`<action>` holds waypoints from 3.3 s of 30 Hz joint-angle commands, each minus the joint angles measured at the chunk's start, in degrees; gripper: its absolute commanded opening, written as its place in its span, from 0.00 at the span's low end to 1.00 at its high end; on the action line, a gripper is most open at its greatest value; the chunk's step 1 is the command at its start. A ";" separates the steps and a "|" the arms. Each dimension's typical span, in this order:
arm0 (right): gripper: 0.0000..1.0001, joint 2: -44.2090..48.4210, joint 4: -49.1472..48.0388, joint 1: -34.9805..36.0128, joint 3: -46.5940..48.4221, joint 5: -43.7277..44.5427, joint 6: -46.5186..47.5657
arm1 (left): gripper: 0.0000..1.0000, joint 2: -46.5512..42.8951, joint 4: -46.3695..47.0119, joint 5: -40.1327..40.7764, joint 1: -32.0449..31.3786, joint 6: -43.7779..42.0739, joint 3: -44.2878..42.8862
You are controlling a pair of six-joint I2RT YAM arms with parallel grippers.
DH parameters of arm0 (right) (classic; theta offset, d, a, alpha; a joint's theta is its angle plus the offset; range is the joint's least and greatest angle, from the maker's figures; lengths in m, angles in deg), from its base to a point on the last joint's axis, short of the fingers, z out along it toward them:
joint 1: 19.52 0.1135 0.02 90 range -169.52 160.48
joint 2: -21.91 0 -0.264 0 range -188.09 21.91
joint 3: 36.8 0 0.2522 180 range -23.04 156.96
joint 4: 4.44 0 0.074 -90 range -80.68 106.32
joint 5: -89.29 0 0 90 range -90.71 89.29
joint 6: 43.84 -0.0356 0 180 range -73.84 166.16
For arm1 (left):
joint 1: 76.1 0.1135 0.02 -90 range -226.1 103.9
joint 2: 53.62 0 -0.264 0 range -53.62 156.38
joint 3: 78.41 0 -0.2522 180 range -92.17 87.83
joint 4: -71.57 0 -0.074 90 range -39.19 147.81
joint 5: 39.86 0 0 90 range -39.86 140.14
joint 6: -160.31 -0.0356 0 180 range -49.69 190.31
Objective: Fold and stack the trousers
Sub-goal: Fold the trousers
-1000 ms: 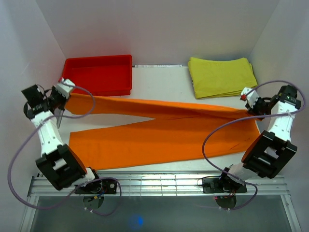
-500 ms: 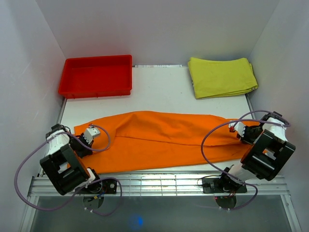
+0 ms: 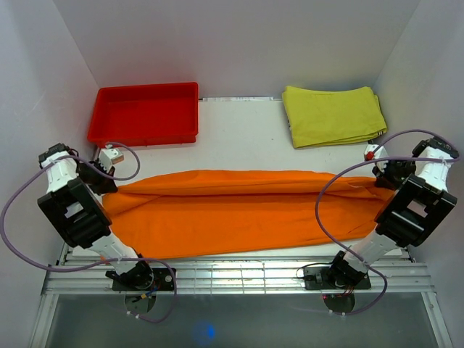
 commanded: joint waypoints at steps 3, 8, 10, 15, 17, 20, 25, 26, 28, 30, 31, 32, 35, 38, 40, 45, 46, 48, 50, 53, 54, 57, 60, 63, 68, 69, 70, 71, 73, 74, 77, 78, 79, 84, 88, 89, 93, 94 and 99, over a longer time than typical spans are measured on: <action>0.08 4.96 1.77 -4.68 -0.84 4.55 8.71 | 0.00 -8.86 -11.84 8.04 4.32 -14.17 2.38; 0.08 7.87 -1.38 -7.59 -9.62 8.78 15.67 | 0.00 -18.54 -11.67 22.73 9.68 -25.17 20.84; 0.08 8.05 -2.27 -7.50 -12.53 10.98 16.91 | 0.00 -17.59 -8.08 24.23 9.78 -21.95 26.71; 0.08 9.10 -8.32 -6.10 -21.67 15.72 17.79 | 0.00 -9.08 7.80 24.50 9.78 -10.17 31.76; 0.08 8.40 -8.86 -5.48 -22.39 16.69 16.22 | 0.00 -5.91 11.52 24.59 9.08 -3.87 31.32; 0.08 5.69 -9.13 -3.81 -21.16 16.96 11.23 | 0.00 0.25 16.88 23.45 7.59 5.79 26.94; 0.08 2.43 -10.35 1.37 -19.14 17.66 2.16 | 0.00 8.07 22.34 22.74 3.11 17.43 16.57; 0.08 1.55 -10.88 3.20 -18.96 18.10 0.49 | 0.00 10.09 22.87 23.09 1.01 18.66 15.25; 0.08 0.76 -10.45 4.88 -18.44 18.10 -2.77 | 0.00 11.86 25.24 24.75 -1.11 21.30 11.92; 0.08 0.23 -10.44 6.73 -17.73 17.84 -4.87 | 0.00 14.05 27.43 25.46 -3.66 23.23 9.45; 0.08 0.14 -10.44 7.26 -17.56 17.66 -5.49 | 0.00 14.93 28.05 26.34 -4.36 24.03 6.39; 0.08 -0.04 -10.27 7.70 -17.12 17.58 -6.20 | 0.00 16.16 28.23 26.95 -5.24 24.73 4.53; 0.08 -1.26 -9.39 9.37 -15.89 17.23 -8.83 | 0.00 21.26 27.88 28.54 -6.04 26.93 -3.18; 0.08 -2.14 -9.12 10.25 -14.92 17.49 -10.33 | 0.00 23.81 26.39 27.84 -6.21 27.02 -8.56; 0.08 -2.32 -8.95 10.25 -13.52 17.40 -10.77 | 0.00 23.03 24.64 26.00 -6.13 26.59 -9.81; 0.08 -1.45 -6.14 10.25 -11.40 16.26 -9.99 | 0.00 14.96 19.38 19.86 -5.43 20.53 -6.31; 0.08 -1.01 -5.88 10.25 -11.66 16.00 -9.63 | 0.00 13.37 18.40 19.06 -4.99 19.04 -5.43; 0.08 0.14 -5.61 10.34 -12.37 15.82 -8.85 | 0.00 9.07 17.08 19.49 -3.50 14.84 -2.97; 0.08 0.84 -6.31 10.60 -13.77 16.17 -8.58 | 0.00 6.26 17.33 20.71 -1.66 11.83 1.16; 0.09 0.58 -6.84 11.74 -15.53 18.36 -8.92 | 0.50 6.41 19.79 25.45 -0.77 10.32 6.35; 0.14 0.49 -6.75 12.01 -15.53 18.54 -9.36 | 0.76 6.50 19.88 25.73 -0.68 11.19 6.80; 0.44 1.01 -4.91 12.27 -14.31 17.50 -10.24 | 0.98 4.14 17.27 18.90 0.81 12.43 4.70; 0.55 2.33 -2.90 12.36 -11.41 15.65 -11.21 | 0.98 0.11 14.54 10.37 2.39 13.05 1.18; 0.60 3.12 0.27 12.36 -5.46 12.40 -13.14 | 0.98 -2.54 11.99 4.29 3.36 15.59 -2.42; 0.62 3.39 7.39 14.54 5.98 3.71 -18.85 | 0.76 -3.43 10.39 3.76 3.98 22.60 -4.71; 0.61 3.48 7.40 15.78 7.22 2.91 -22.17 | 0.74 -2.99 10.39 3.93 4.33 24.20 -5.41; 0.60 3.48 7.40 17.44 8.62 2.38 -23.76 | 0.70 -2.29 10.04 4.11 4.51 26.04 -5.76; 0.56 3.56 6.96 21.72 8.72 2.02 -25.43 | 0.70 -0.72 9.34 3.93 4.94 27.54 -6.29; 0.51 3.83 5.04 26.84 7.94 2.02 -31.49 | 0.71 0.43 7.32 2.54 5.56 31.32 -6.91; 0.46 4.26 2.50 32.08 6.11 2.02 -33.34 | 0.72 0.96 7.32 2.35 6.26 32.81 -6.56; 0.43 5.14 -1.90 43.50 0.84 2.81 -39.15 | 0.72 1.67 8.19 2.26 7.14 38.18 -5.42; 0.42 5.23 -4.53 46.00 -0.40 3.16 -40.03 | 0.72 1.84 8.37 2.26 7.23 39.32 -5.33; 0.42 5.41 -5.86 48.63 -1.55 3.34 -41.96 | 0.73 2.02 8.37 2.18 7.32 40.81 -5.42; 0.42 4.01 -10.88 62.01 -4.02 3.16 -45.48 | 0.79 0.18 10.21 3.66 7.23 43.63 -2.96; 0.40 1.99 -14.65 68.86 -2.97 2.72 -48.73 | 0.70 -0.26 10.13 6.83 7.58 46.79 0.11; 0.38 1.90 -15.79 71.14 -3.31 3.42 -50.74 | 0.68 -0.35 9.78 7.27 7.85 48.28 0.56; 0.38 2.07 -20.01 76.95 -6.56 5.70 -54.61 | 0.67 -3.07 9.07 6.13 9.34 50.66 4.76; 0.38 2.33 -21.50 78.01 -8.92 6.49 -55.50 | 0.66 -3.60 9.34 6.48 9.60 51.01 5.47; 0.40 1.55 -27.14 81.35 -12.63 10.10 -59.28 | 0.66 -4.40 11.62 8.85 11.01 55.84 7.15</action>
